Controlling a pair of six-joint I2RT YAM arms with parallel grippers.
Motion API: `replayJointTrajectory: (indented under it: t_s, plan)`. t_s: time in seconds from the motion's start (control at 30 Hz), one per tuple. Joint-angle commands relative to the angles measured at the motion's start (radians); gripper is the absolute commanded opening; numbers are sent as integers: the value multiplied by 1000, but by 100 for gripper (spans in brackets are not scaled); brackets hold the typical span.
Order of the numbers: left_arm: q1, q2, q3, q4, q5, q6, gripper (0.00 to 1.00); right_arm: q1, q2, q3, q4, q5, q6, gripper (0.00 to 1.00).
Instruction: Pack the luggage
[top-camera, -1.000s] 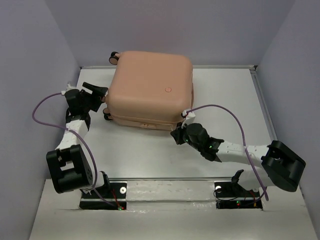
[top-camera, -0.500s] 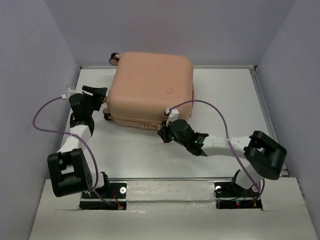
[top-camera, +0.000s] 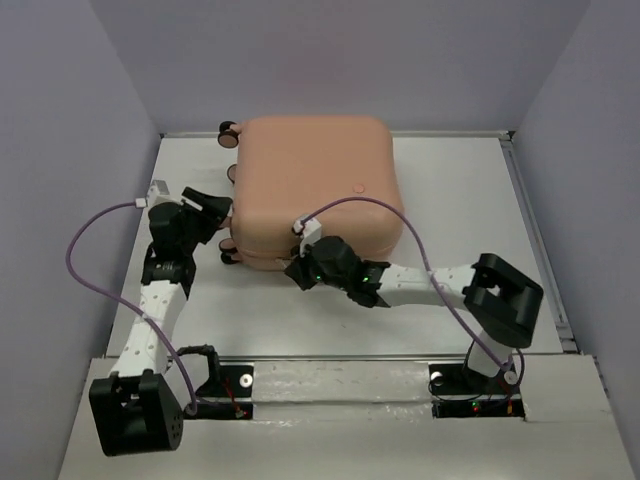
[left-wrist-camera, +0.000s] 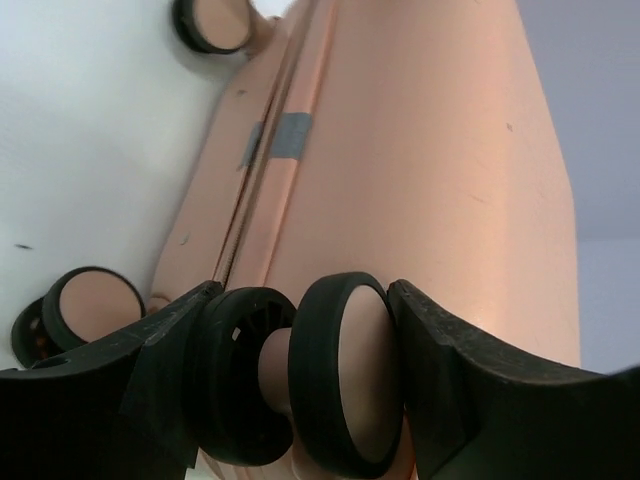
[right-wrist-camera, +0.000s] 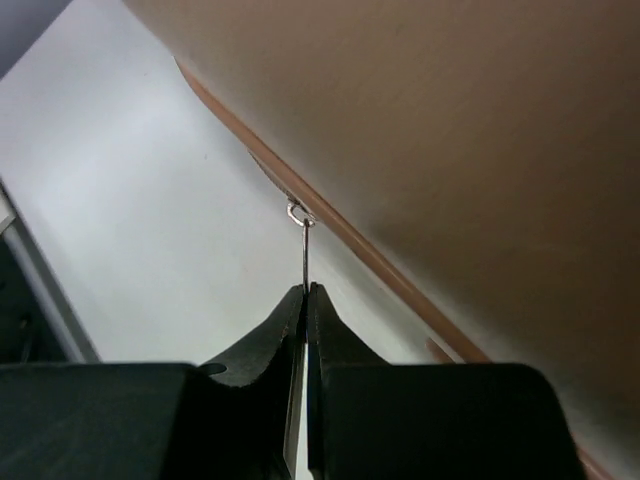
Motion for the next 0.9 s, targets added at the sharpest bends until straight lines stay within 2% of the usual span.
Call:
replayJointTrajectory:
  t_s: [0.0, 0.07, 0.1, 0.17, 0.3, 0.37, 0.43, 0.6, 0.67, 0.8, 0.87]
  plan:
    - [-368, -92, -36, 47, 18, 203, 6, -164, -234, -145, 106, -231, 43, 7]
    - [-488, -93, -89, 84, -36, 131, 6, -233, -305, -212, 91, -268, 41, 7]
    - [-592, -90, -108, 145, -81, 102, 6, -293, -366, -228, 80, -284, 30, 7]
    - [-732, -63, -154, 210, -133, 24, 6, -339, -420, -254, 29, -287, -3, 7]
    - [-905, 52, -94, 300, -192, 6, 6, -387, -517, -297, -32, -285, -22, 7]
    - [-936, 122, -35, 325, -175, 11, 6, -387, -520, -338, -17, -337, 33, 7]
    - [-943, 161, 22, 342, -158, 14, 6, -360, -503, -390, 84, -386, 93, 7]
    - [-941, 256, 166, 294, -118, 77, 6, -17, -419, -423, 176, -214, 130, 7]
    - [-926, 297, 269, 238, -88, 125, 6, 47, -426, -429, 195, -142, 162, 7]
    - [-895, 328, 358, 158, -66, 173, 6, 56, -529, -507, 216, -123, 174, 7]
    - [-878, 344, 401, 147, -32, 179, 6, 56, -555, -535, 206, -53, 170, 7]
